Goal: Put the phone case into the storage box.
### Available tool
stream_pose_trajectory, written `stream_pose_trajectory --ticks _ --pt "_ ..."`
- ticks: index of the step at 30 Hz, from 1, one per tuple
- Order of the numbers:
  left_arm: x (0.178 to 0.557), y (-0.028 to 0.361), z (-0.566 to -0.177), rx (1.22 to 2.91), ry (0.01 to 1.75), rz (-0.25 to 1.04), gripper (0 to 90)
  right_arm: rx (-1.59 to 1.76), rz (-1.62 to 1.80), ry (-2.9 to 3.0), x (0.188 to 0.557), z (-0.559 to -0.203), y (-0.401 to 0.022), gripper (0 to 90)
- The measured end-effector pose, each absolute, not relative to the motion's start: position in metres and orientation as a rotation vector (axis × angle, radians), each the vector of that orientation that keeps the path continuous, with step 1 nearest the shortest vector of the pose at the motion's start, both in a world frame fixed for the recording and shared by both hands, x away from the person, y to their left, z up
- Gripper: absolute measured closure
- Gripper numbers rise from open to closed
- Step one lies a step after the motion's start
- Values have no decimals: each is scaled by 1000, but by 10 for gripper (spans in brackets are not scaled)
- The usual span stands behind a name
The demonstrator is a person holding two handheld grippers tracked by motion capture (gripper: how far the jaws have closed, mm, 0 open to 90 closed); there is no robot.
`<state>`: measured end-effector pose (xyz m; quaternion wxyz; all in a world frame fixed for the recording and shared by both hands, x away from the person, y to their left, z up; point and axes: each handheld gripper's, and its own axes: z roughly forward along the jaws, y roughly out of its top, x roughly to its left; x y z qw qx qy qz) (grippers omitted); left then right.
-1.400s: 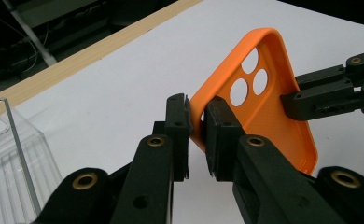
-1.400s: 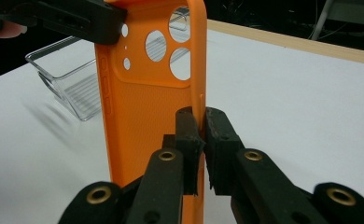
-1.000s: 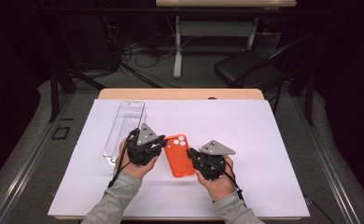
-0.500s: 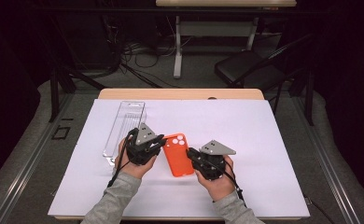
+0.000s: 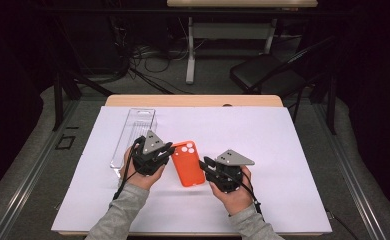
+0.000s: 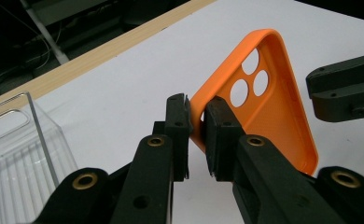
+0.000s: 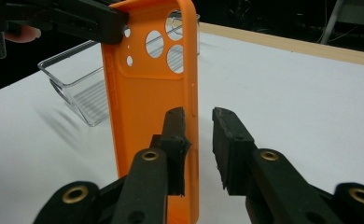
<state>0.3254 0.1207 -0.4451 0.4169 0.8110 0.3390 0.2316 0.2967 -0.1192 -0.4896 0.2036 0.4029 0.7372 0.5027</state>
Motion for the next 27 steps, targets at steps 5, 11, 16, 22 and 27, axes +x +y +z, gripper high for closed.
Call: stream_pose_trajectory --ticks 5,11,16,22,27 --pt "327 126 -444 2025 864 583 812 1134 1409 2062 299 -489 -122 716" --pt "329 134 -442 2006 880 586 812 1116 1397 2071 300 -490 -122 691" --pt "331 143 -440 1984 894 584 811 1113 1390 2077 301 -489 -124 686" --pt "333 156 -437 1952 912 586 811 1121 1387 2078 302 -489 -125 684" --pt "334 166 -433 1931 925 595 811 1125 1380 2078 303 -489 -127 683"
